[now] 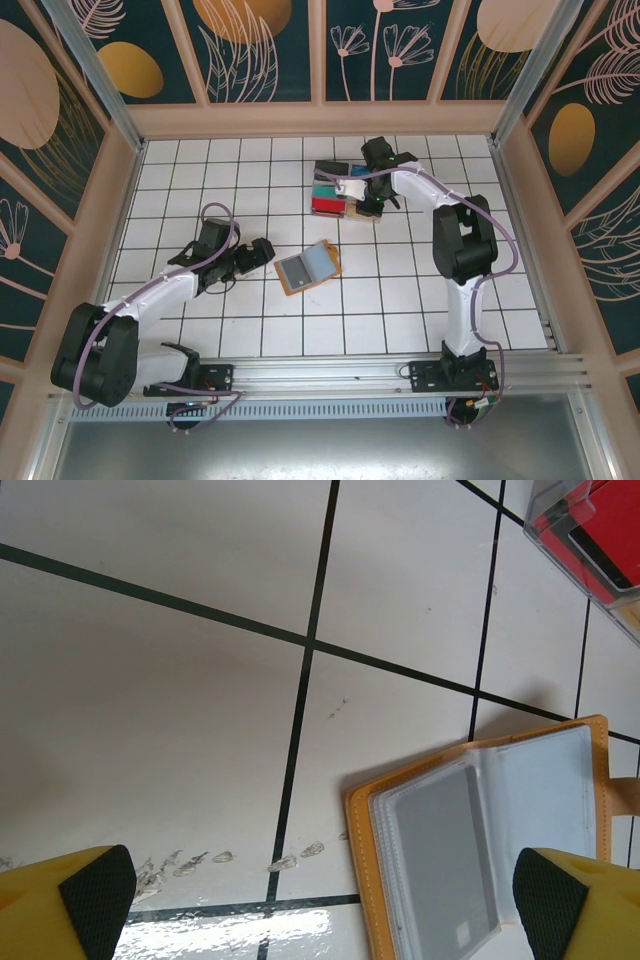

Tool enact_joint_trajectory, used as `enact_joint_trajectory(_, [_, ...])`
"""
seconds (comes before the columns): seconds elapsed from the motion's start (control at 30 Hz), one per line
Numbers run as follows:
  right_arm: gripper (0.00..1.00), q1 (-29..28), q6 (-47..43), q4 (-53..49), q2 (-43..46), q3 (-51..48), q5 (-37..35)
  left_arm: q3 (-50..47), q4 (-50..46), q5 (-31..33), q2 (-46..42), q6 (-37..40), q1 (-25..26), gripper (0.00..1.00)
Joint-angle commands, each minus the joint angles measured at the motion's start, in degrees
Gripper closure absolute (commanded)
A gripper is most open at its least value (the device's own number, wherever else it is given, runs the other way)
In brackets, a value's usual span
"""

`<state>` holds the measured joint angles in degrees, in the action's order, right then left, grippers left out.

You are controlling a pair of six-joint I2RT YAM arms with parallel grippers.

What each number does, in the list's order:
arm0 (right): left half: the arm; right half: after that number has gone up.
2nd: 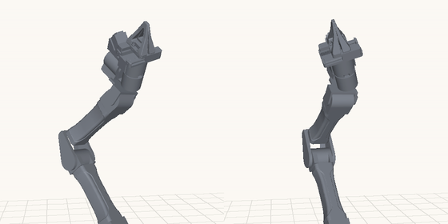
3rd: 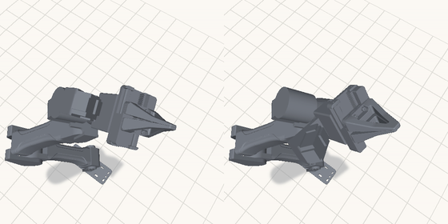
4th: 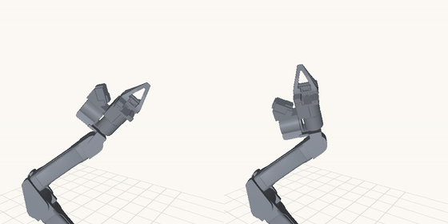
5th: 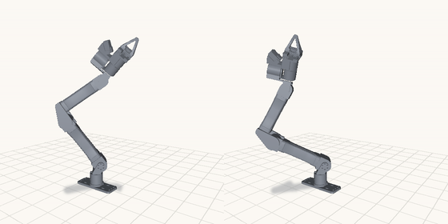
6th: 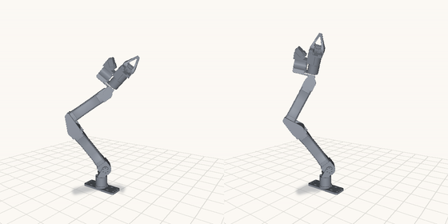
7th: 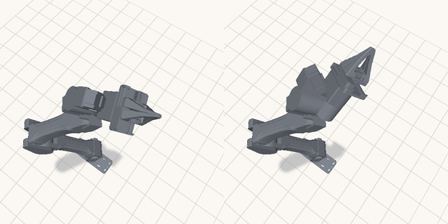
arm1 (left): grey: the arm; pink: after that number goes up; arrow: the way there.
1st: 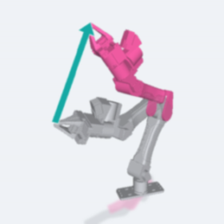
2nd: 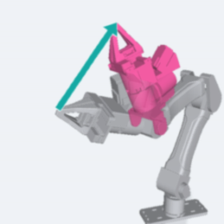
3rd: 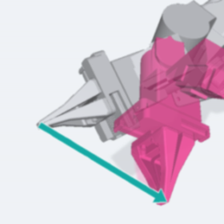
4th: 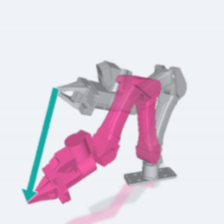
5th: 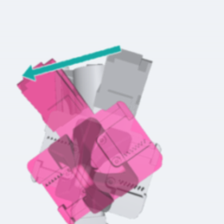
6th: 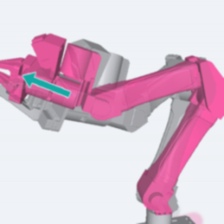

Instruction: Take the credit cards out of the card holder

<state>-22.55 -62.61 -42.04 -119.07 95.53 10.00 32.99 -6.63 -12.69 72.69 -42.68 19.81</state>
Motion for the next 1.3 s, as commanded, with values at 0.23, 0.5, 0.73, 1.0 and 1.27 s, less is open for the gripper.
enact_joint_trajectory(0.23, [0.74,0.36,1.25,0.57,3.27,2.55,1.31,-0.52,0.92,-0.85,-0.39,-0.74,-0.34,0.01])
enact_joint_trajectory(0.5, [0.72,-0.91,9.2,8.08,15.33,-4.4,2.66,-0.6,0.65,-0.35,-1.99,-1.5,-0.34,0.01])
enact_joint_trajectory(0.73, [0.66,-6.34,34.23,24.63,29.49,-17.23,-3.33,-1.34,0.22,2.01,-3.96,-3.03,-0.37,0.01])
enact_joint_trajectory(1.0, [0.55,-18.41,64.37,35.98,41.1,-29.74,-15.32,-1.61,-1.67,7.42,-6.49,-4.69,-0.36,0.01])
enact_joint_trajectory(1.27, [0.53,-22.14,84.71,23.86,35.57,-27.69,-17.21,-2.26,-3.12,11.16,-9.15,-5.83,-0.37,0.01])
